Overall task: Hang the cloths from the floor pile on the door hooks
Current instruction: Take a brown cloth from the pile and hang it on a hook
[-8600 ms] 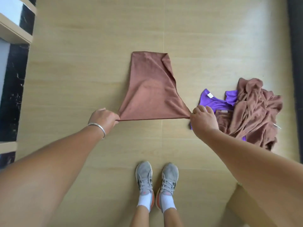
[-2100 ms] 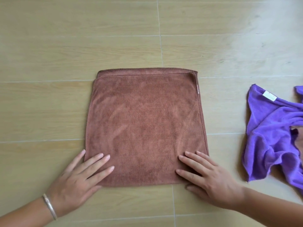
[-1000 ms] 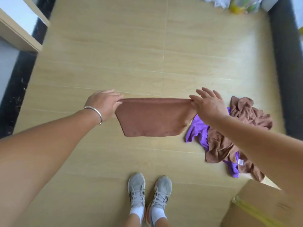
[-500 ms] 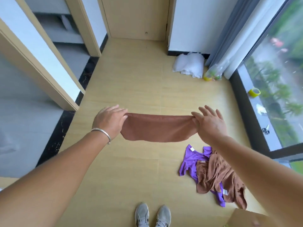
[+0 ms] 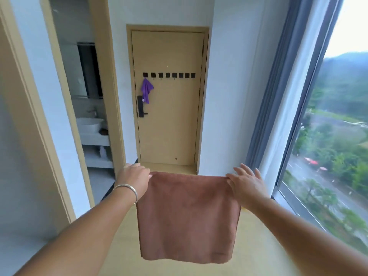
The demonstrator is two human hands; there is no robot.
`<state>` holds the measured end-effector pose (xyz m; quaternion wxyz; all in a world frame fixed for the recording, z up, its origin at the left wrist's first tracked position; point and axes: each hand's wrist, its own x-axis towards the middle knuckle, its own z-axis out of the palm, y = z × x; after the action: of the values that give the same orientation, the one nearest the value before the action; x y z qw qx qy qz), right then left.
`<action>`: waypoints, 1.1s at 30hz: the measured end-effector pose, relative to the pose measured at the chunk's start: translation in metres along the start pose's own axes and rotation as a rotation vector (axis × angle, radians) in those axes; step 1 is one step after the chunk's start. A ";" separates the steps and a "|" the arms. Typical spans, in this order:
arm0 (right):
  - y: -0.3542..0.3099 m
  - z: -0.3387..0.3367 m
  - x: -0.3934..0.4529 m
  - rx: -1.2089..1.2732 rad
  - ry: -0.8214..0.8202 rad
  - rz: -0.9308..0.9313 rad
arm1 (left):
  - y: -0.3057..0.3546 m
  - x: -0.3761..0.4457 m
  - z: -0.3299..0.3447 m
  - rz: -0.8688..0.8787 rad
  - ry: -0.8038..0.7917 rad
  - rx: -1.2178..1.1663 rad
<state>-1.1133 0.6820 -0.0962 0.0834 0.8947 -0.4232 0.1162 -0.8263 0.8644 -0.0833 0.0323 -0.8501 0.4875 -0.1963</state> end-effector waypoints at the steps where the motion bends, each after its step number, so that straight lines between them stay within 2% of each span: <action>1: -0.001 -0.015 0.009 0.004 0.022 0.002 | -0.006 0.008 -0.016 -0.011 0.033 0.008; 7: 0.003 -0.088 0.055 -0.019 0.142 -0.014 | -0.051 0.048 -0.080 -0.009 0.141 -0.035; 13: -0.005 -0.123 0.082 -0.039 0.226 -0.028 | -0.077 0.074 -0.101 -0.002 0.193 -0.054; 25: -0.034 -0.115 0.146 -0.086 0.268 -0.025 | -0.111 0.134 -0.087 -0.049 0.204 -0.120; 33: -0.040 -0.084 0.241 -0.109 0.244 -0.056 | -0.124 0.210 -0.047 -0.072 0.177 -0.104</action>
<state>-0.9459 0.5502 0.0491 0.1860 0.8795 -0.3903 0.1987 -0.6479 0.7588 0.0541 -0.0618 -0.8469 0.4673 -0.2461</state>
